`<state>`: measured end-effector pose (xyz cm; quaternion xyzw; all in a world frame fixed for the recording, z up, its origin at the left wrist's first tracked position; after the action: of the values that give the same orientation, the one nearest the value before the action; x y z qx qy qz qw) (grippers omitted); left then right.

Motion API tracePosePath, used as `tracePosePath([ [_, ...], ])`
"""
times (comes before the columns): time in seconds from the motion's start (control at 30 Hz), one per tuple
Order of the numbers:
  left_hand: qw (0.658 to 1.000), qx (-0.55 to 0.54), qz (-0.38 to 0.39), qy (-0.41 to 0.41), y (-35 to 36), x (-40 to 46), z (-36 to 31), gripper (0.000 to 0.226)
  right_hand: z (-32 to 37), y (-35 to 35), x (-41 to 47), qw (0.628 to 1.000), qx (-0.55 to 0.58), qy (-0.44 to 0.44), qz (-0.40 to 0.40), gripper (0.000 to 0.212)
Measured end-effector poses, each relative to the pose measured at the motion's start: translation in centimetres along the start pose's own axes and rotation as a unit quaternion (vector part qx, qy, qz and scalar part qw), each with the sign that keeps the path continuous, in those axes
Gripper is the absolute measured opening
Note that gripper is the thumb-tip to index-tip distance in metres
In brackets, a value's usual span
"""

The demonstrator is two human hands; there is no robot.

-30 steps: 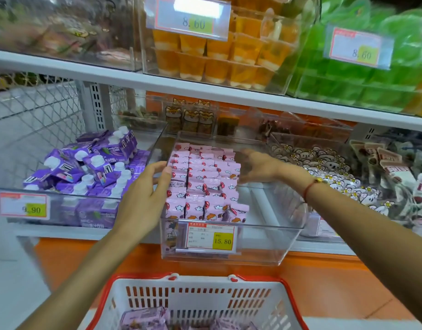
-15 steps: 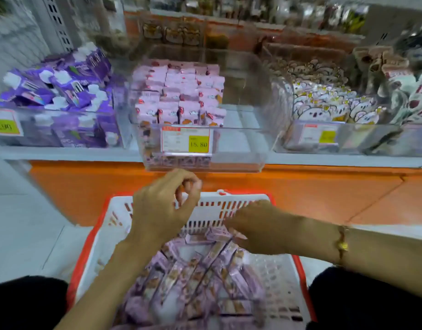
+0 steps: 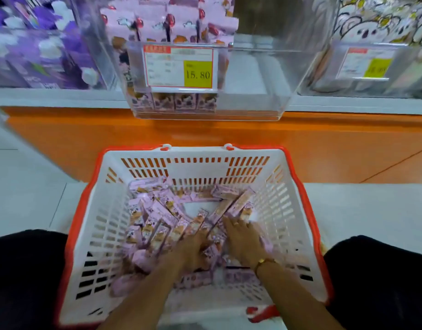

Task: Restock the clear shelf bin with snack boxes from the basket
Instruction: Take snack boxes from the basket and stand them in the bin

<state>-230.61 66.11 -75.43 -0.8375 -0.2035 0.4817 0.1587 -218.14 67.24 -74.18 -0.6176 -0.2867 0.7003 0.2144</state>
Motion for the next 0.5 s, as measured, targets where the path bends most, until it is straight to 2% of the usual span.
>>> tracePosePath([
  [0.1,0.999,-0.029,-0.023,0.001,0.0,0.4,0.3,0.04,-0.2,-1.2,0.0,0.998,-0.016,0.003,-0.061,0.064],
  [0.2,0.992,-0.101,-0.072,0.005,-1.9,-0.2,1.5,0.036,-0.7,-2.6,0.0,0.997,-0.019,0.0,-0.07,0.058],
  [0.23,0.981,-0.172,-0.091,0.014,-2.8,-0.6,2.0,0.035,-0.9,-3.1,-0.2,0.997,0.005,0.001,-0.072,0.055],
  [0.33,0.916,-0.367,-0.156,0.032,-5.8,-2.2,2.4,0.028,-1.1,-6.1,-1.1,0.991,0.117,0.004,-0.058,0.047],
  [0.4,0.895,-0.416,-0.161,0.026,-7.2,-3.3,2.1,0.053,-0.8,-9.0,-1.9,0.987,0.152,-0.01,-0.044,0.021],
  [0.43,0.89,-0.425,-0.161,0.019,-7.9,-3.9,2.0,0.068,-0.5,-10.7,-2.6,0.986,0.159,-0.019,-0.04,0.023],
  [0.5,0.865,-0.476,-0.149,0.047,-9.8,-5.1,1.1,0.077,0.2,-14.2,-4.8,0.985,0.166,-0.047,-0.031,0.044],
])
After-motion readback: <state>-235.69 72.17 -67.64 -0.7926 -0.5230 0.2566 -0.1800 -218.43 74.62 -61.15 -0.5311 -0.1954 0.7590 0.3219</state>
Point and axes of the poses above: each hand's wrist, its own x-axis towards the middle knuckle, its own y-axis out of the palm, z = x × y, the point moved 8 cm from there along x, towards the middle knuckle, and after that the axes turned 10 degrees about z, right-handed, at the moved point
